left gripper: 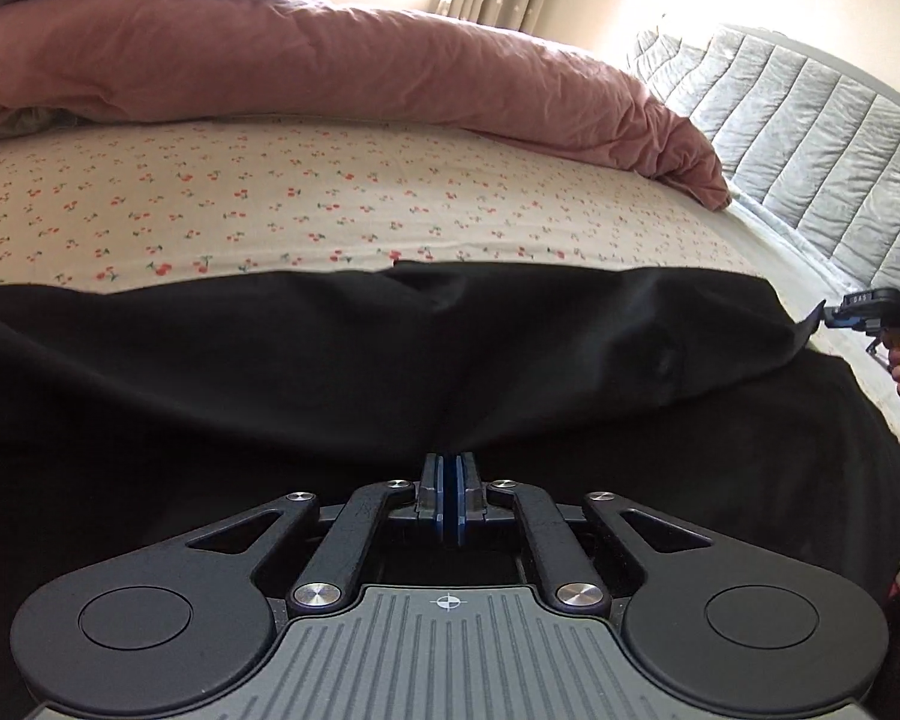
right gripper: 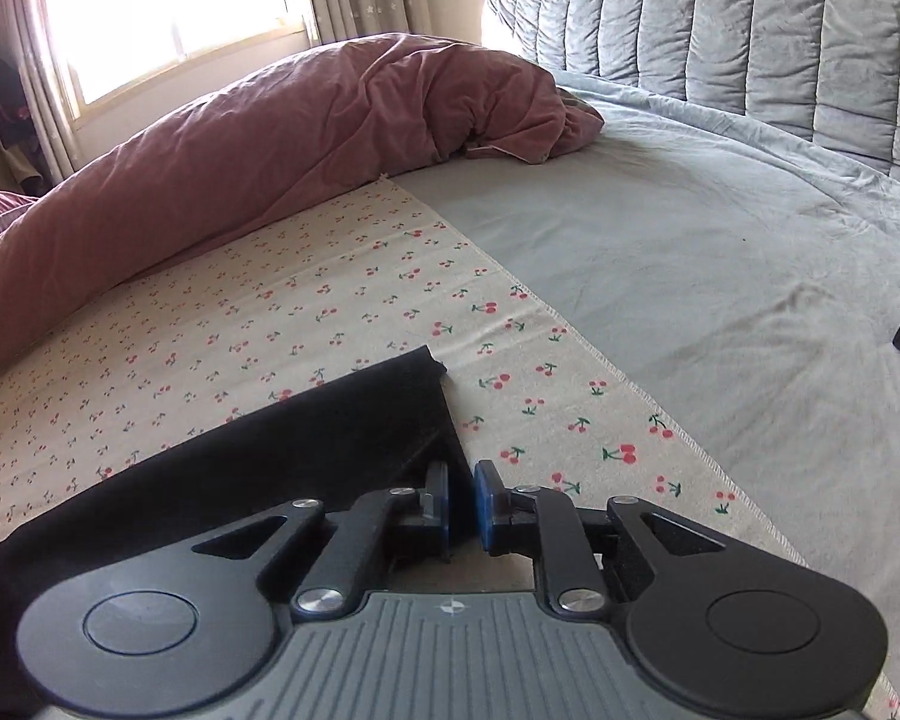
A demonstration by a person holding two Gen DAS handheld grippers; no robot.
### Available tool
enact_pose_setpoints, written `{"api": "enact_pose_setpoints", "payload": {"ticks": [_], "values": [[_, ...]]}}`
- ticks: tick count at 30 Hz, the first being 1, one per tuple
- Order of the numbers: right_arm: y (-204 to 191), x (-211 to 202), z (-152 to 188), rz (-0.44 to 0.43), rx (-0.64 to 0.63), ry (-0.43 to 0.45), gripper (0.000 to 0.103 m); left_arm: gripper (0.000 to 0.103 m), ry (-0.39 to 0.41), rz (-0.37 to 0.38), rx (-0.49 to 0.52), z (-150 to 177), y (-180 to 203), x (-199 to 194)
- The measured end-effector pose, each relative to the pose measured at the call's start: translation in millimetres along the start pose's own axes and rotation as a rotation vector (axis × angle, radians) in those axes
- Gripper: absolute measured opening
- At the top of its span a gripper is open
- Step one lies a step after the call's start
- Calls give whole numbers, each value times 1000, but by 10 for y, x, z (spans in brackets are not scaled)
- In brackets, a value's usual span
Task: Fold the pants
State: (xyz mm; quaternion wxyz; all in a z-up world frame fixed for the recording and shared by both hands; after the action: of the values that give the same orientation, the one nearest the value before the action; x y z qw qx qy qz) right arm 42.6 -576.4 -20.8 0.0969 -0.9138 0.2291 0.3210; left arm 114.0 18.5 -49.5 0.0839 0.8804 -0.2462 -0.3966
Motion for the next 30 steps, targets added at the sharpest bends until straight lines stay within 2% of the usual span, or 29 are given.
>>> {"api": "enact_pose_setpoints", "payload": {"ticks": [1, 3, 5, 7, 9, 10, 14, 18, 21, 26, 30], "values": [[-43, -66, 39, -9, -2, 7, 47, 11, -6, -9, 4, 47, -11, -38], [-152, -203, 77, -28, 5, 21, 56, 27, 7, -46, 3, 81, -65, -158], [-282, -322, 95, -40, 14, 24, 66, 66, 42, -98, -14, 61, -145, -303], [-428, -420, 118, -57, 29, 24, 72, 76, 94, -150, -44, 4, -230, -457], [-594, -498, 160, -94, 42, 20, 76, 79, 118, -217, -63, -55, -313, -570], [-686, -540, 196, -118, 52, 21, 80, 84, 127, -257, -71, -82, -354, -619], [-991, -656, 395, -196, 74, -7, 85, 91, 161, -404, -142, -156, -588, -780], [-1217, -764, 580, -237, 73, -29, 87, 93, 184, -463, -284, -175, -927, -854], [-1366, -789, 709, -295, 77, -56, 88, 93, 233, -459, -358, -188, -1117, -848], [-1565, -641, 859, -376, 94, -114, 87, 92, 312, -385, -457, -234, -1339, -846], [-1647, -484, 905, -375, 92, -131, 85, 90, 366, -394, -467, -419, -1425, -820]]}}
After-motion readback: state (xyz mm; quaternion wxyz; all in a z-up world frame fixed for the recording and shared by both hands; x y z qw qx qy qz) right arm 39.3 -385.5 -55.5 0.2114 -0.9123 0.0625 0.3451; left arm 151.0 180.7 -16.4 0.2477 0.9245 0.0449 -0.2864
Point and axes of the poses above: each gripper's, at about its wrist camera, not at the fingertips, and x roughly the way its jaws point, y to its right, z to its underside, the point moved 5 cm from there along x, roughly the way its jaws point, and after that the axes turned 7 degrees about -x, right-handed, at the moved point
